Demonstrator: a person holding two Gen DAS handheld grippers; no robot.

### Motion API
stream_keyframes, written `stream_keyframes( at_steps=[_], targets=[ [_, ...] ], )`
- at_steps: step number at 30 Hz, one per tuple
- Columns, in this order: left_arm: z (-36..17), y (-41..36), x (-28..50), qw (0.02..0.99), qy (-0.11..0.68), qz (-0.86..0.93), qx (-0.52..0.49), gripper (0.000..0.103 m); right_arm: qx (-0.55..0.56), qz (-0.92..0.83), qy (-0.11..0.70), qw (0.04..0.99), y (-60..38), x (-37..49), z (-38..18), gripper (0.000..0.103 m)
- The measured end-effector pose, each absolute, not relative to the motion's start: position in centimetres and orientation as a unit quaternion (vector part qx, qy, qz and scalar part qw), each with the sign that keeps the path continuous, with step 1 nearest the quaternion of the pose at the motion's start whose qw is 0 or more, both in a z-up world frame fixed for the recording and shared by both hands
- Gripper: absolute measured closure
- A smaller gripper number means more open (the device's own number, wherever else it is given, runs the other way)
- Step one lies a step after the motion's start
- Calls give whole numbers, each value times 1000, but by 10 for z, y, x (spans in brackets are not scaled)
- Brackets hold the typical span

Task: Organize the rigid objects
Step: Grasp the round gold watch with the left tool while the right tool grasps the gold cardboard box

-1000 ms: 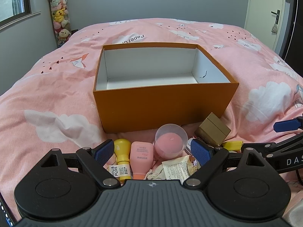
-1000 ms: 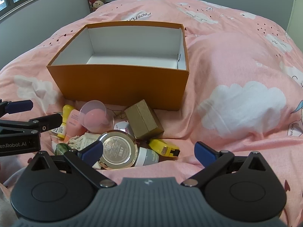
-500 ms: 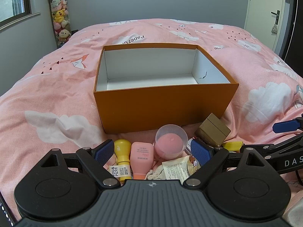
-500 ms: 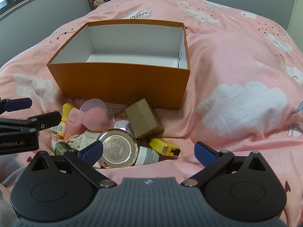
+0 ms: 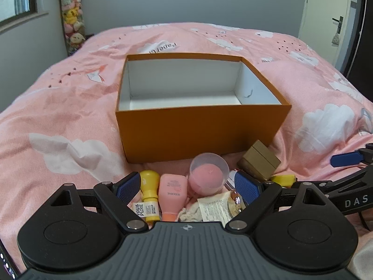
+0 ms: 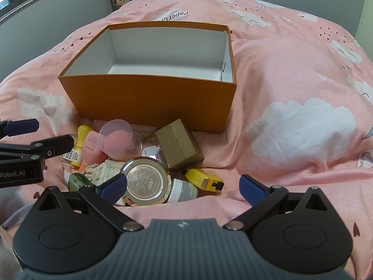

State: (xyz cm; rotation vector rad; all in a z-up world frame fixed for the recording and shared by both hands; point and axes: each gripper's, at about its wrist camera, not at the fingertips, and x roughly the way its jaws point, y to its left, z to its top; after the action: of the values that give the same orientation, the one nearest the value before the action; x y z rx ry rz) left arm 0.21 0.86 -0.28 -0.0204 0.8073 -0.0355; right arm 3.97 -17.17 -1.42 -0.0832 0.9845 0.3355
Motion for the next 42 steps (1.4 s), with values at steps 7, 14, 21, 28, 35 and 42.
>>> stream_keyframes(
  at_steps=[7, 14, 21, 28, 35, 42],
  targets=[
    [-4, 21, 3, 901, 424, -85, -23, 27, -36, 196, 475, 857, -171, 45, -11, 3],
    [-12, 35, 8, 877, 469, -104, -29, 37, -37, 256, 506, 823, -162, 62, -16, 11],
    [-20, 25, 15, 861, 487, -147, -2, 37, -42, 259, 556, 788, -151, 90, -36, 30],
    [-35, 13, 26, 830, 532, -165, 35, 29, -48, 286, 587, 756, -138, 97, -59, 20],
    [-35, -8, 38, 830, 514, -211, 45, 29, -48, 269, 576, 770, -142, 106, -56, 22],
    [-52, -40, 57, 816, 516, -245, 86, 27, -60, 242, 574, 780, -161, 113, -53, 24]
  ],
)
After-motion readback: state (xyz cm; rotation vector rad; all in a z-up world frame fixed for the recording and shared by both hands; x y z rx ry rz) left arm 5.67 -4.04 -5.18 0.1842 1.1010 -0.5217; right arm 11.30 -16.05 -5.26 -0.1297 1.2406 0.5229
